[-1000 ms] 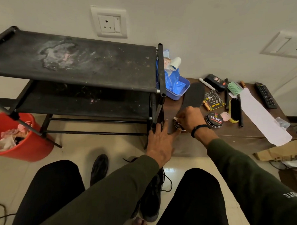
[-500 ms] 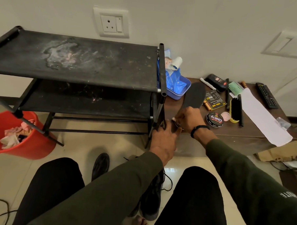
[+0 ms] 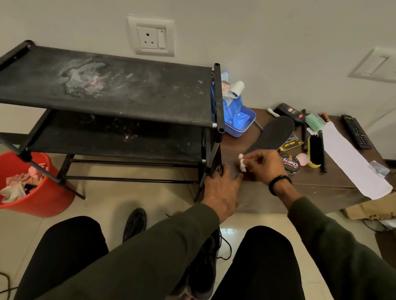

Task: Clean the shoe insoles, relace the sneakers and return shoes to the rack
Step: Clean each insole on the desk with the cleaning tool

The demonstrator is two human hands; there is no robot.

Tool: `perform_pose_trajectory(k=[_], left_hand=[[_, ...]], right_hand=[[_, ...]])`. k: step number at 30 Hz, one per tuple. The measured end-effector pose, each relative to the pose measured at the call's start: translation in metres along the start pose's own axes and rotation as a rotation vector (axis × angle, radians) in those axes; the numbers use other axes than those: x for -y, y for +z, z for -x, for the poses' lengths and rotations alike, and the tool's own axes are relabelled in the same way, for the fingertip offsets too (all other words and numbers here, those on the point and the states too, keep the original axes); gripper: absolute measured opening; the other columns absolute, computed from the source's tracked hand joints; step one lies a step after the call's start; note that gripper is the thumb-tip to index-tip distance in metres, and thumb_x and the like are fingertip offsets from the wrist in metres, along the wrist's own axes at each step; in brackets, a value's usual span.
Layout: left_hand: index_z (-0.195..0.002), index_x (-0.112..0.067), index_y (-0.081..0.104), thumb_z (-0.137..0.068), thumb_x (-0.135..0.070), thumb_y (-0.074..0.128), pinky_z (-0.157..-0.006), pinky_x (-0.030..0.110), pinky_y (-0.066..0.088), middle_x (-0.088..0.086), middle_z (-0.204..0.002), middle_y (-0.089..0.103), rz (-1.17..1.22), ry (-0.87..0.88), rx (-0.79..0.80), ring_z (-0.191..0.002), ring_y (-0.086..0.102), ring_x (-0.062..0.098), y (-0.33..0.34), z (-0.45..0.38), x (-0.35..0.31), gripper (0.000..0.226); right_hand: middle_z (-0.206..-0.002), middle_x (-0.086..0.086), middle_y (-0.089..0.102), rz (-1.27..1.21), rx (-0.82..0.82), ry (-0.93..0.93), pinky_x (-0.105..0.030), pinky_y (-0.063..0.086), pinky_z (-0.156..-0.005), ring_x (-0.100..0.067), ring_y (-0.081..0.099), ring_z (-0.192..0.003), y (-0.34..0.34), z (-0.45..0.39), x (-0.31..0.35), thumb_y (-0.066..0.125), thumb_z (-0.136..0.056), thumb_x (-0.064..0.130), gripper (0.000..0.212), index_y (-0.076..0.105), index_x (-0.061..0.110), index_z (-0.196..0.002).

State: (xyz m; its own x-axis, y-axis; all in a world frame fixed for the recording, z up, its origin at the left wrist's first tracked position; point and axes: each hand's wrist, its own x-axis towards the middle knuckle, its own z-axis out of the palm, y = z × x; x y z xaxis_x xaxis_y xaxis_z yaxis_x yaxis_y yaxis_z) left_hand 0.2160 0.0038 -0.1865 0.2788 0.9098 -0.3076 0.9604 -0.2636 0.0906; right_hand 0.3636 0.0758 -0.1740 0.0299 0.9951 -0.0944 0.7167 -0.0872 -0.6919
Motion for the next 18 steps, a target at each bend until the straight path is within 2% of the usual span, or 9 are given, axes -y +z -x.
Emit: perform_pose_trajectory(k=[3,5,8,13,16,18], left_hand=[[-0.15,-0.023,0.037,-0.096,-0.042,0.062,-0.1,0.051,0.046,0.013,-0.156,0.024,0.083,0.031,-0.08,-0.129,0.045,0.039,-0.004,0.007,0.01,0.063],[-0.144,-0.016,0.046,-0.1,-0.037,0.058,-0.095,0.049,0.05,0.01,-0.148,0.037,0.17,0.05,-0.179,-0.124,0.05,0.035,-0.005,0.006,0.013,0.05],[-0.142,-0.011,0.049,-0.103,-0.029,0.054,-0.092,0.047,0.054,0.009,-0.143,0.046,0.29,0.074,-0.276,-0.118,0.057,0.033,-0.01,-0.007,0.014,0.043],[-0.152,-0.01,0.042,-0.097,-0.011,0.055,-0.109,0.043,0.043,0.008,-0.156,0.042,0.359,0.133,-0.228,-0.137,0.048,0.03,-0.019,-0.039,0.009,0.056],[-0.146,-0.013,0.05,-0.095,-0.008,0.055,-0.104,0.045,0.049,0.006,-0.152,0.048,0.322,0.136,-0.229,-0.131,0.053,0.031,-0.016,-0.049,0.005,0.052],[-0.144,-0.015,0.051,-0.093,-0.008,0.057,-0.098,0.047,0.052,0.003,-0.151,0.047,0.243,0.122,-0.22,-0.127,0.056,0.032,-0.017,-0.051,0.001,0.052]], right_hand=[[-0.078,0.004,0.072,-0.008,-0.169,0.05,-0.027,0.054,-0.071,-0.012,0.067,-0.072,-0.01,-0.004,-0.011,0.075,-0.087,0.014,0.012,0.077,0.026,-0.085],[-0.084,-0.001,0.074,0.058,-0.219,0.072,-0.024,0.046,-0.074,-0.014,0.066,-0.078,-0.019,-0.007,-0.015,0.073,-0.088,0.014,0.008,0.079,0.018,-0.091],[-0.094,-0.009,0.075,0.235,-0.152,0.009,-0.026,0.043,-0.08,-0.024,0.067,-0.092,-0.02,-0.015,-0.019,0.068,-0.09,0.011,0.011,0.078,0.011,-0.095],[-0.102,-0.02,0.07,0.427,-0.036,-0.024,-0.029,0.039,-0.075,-0.037,0.063,-0.1,-0.013,-0.029,-0.018,0.063,-0.09,0.01,0.017,0.076,0.004,-0.1],[-0.105,-0.017,0.07,0.472,0.001,-0.016,-0.029,0.043,-0.077,-0.035,0.064,-0.1,-0.012,-0.031,-0.018,0.07,-0.089,0.025,0.024,0.075,0.006,-0.104],[-0.101,-0.018,0.071,0.455,-0.02,-0.026,-0.028,0.042,-0.074,-0.035,0.065,-0.096,-0.008,-0.027,-0.018,0.072,-0.088,0.025,0.022,0.076,0.006,-0.098]])
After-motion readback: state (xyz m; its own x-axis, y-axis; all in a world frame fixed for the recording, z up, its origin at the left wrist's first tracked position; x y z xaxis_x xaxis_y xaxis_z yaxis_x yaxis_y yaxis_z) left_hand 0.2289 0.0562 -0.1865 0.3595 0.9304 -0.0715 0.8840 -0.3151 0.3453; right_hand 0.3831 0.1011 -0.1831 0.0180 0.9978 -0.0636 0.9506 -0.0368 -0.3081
